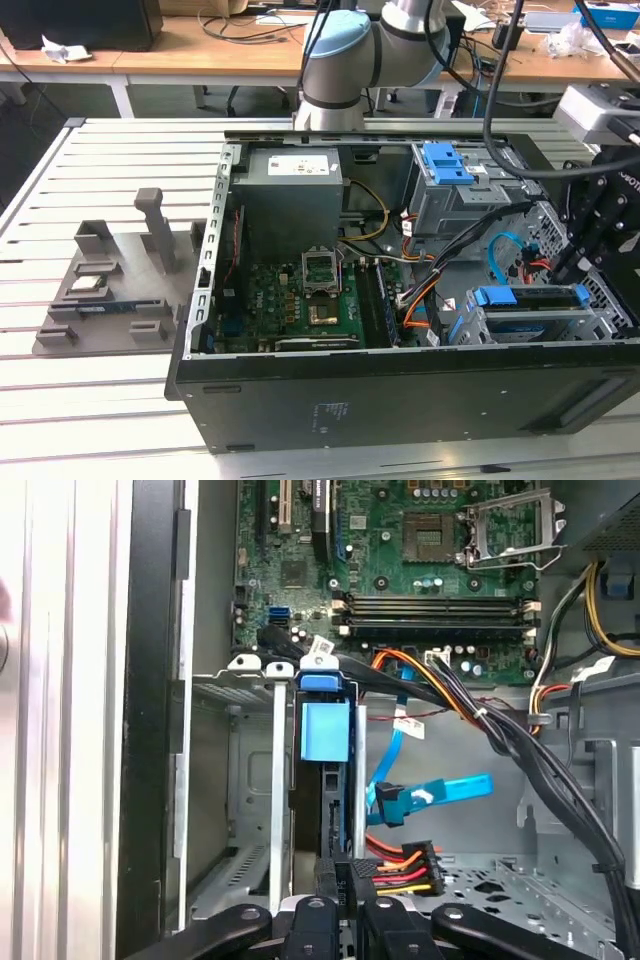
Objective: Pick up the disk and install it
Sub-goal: 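Insert the first disk wire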
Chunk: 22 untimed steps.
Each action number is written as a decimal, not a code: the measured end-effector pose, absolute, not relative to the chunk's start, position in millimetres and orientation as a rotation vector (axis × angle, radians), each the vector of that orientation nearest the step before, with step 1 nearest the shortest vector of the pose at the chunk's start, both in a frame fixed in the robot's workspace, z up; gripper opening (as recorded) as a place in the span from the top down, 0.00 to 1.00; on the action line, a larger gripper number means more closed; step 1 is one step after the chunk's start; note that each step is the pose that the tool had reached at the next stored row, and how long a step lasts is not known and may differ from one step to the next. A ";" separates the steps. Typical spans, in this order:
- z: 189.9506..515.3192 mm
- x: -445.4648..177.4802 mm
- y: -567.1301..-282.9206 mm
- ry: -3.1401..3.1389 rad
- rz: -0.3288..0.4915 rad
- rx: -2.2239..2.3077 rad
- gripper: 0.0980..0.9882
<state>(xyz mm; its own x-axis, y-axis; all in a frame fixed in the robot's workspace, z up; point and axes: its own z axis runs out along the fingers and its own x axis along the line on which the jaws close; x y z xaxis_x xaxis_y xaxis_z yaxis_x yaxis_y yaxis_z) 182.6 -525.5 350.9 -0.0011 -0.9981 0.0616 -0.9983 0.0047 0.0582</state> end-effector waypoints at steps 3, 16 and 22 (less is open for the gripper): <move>346.5 182.0 -525.6 -2.165 0.004 2.158 0.93; 335.7 177.2 -525.5 -2.164 0.004 2.158 0.93; 334.4 176.4 -525.6 -2.165 0.003 2.158 0.84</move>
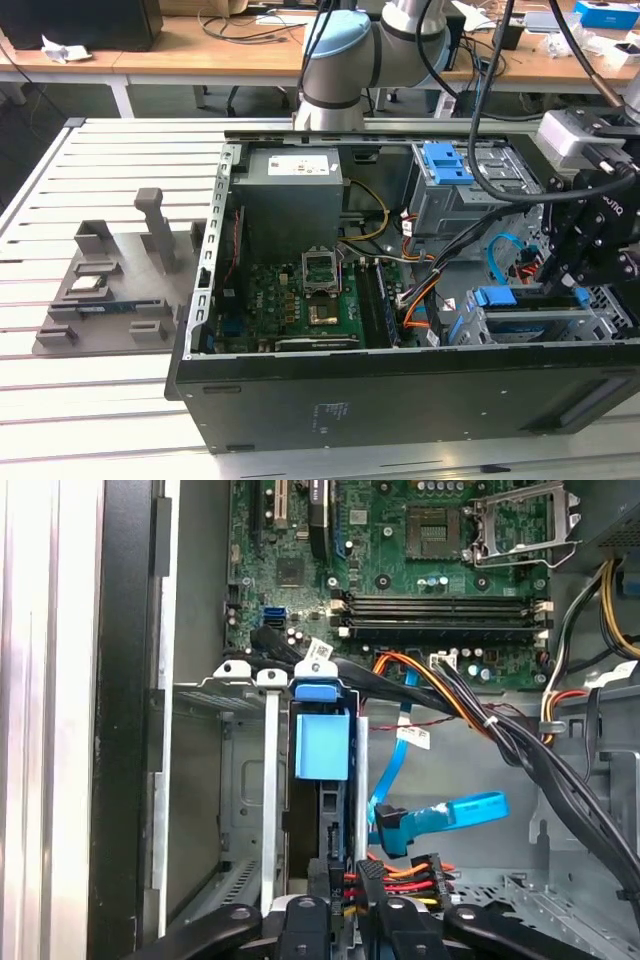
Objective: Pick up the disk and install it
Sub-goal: 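Insert the first disk wire, then insert the second disk wire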
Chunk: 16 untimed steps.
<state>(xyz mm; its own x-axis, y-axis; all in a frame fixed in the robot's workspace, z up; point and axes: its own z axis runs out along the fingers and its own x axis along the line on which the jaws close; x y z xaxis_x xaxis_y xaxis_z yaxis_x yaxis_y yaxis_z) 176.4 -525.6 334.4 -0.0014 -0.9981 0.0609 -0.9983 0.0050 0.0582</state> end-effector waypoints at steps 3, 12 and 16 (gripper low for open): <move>345.1 176.5 -525.6 -2.165 0.003 2.158 0.84; 383.9 176.5 -524.9 -2.165 0.003 2.159 0.99; 384.3 176.5 -524.9 -2.165 0.003 2.158 0.99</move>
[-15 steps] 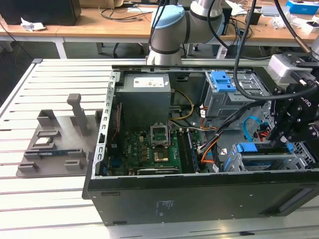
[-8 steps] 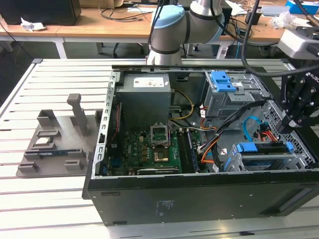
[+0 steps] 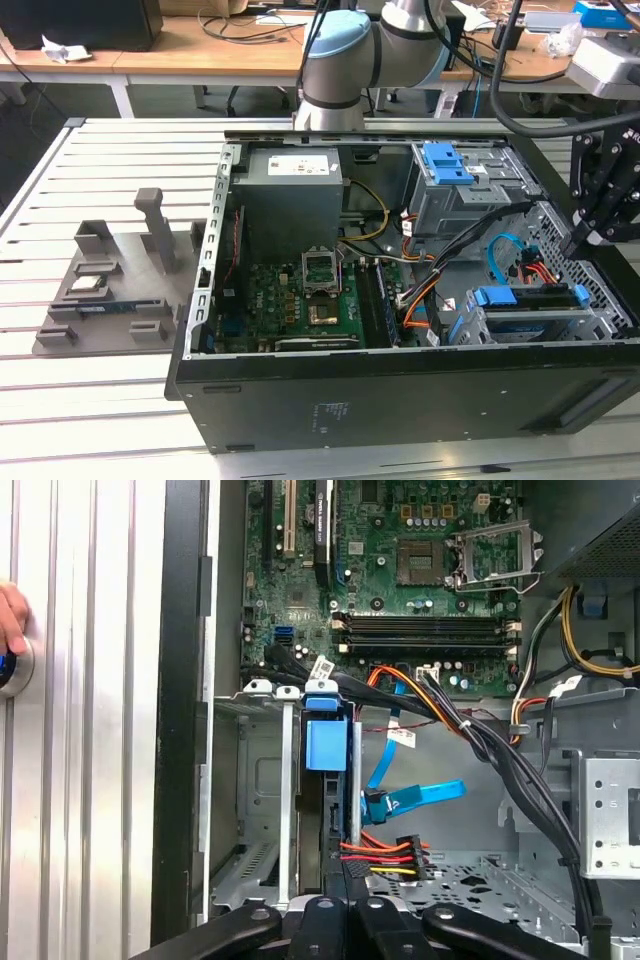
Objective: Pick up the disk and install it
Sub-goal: 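Insert the second disk wire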
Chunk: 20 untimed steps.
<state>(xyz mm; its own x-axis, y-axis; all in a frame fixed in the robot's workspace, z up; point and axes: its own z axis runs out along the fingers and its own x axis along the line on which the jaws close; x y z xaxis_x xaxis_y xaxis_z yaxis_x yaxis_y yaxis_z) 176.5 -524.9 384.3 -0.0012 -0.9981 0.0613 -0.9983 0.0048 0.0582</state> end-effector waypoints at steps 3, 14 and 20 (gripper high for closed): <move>384.5 176.5 -524.9 -2.165 0.003 2.158 0.99; 380.7 153.8 -514.5 -2.159 0.004 2.164 0.77; 372.2 145.6 -514.6 -2.104 0.007 2.218 0.77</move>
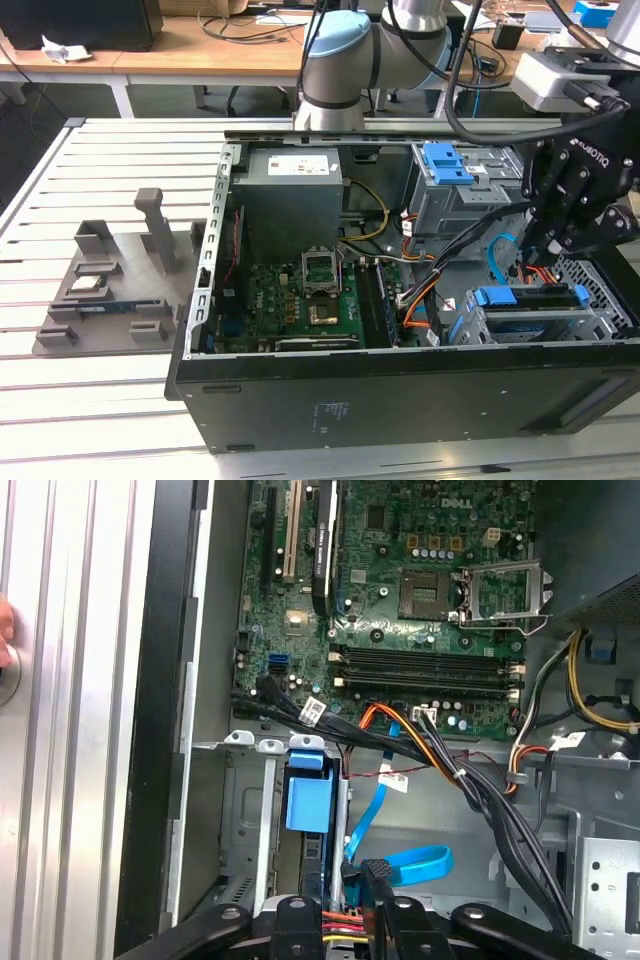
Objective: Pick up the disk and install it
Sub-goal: 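Insert the second disk wire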
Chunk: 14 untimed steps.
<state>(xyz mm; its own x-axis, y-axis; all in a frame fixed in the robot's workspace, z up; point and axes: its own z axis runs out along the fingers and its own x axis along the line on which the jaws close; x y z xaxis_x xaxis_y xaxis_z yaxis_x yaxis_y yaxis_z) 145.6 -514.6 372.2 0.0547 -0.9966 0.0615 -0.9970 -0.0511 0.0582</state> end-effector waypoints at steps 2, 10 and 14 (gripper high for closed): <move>372.1 145.6 -514.6 -2.104 0.007 2.218 0.86; 363.5 146.9 -519.2 -2.101 0.013 2.215 0.93; 355.7 150.5 -521.9 -2.101 0.014 2.214 0.93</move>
<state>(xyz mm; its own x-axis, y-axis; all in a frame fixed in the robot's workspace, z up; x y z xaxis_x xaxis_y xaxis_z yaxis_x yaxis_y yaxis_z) 150.5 -521.9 355.7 0.0545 -0.9962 0.0680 -0.9970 -0.0506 0.0585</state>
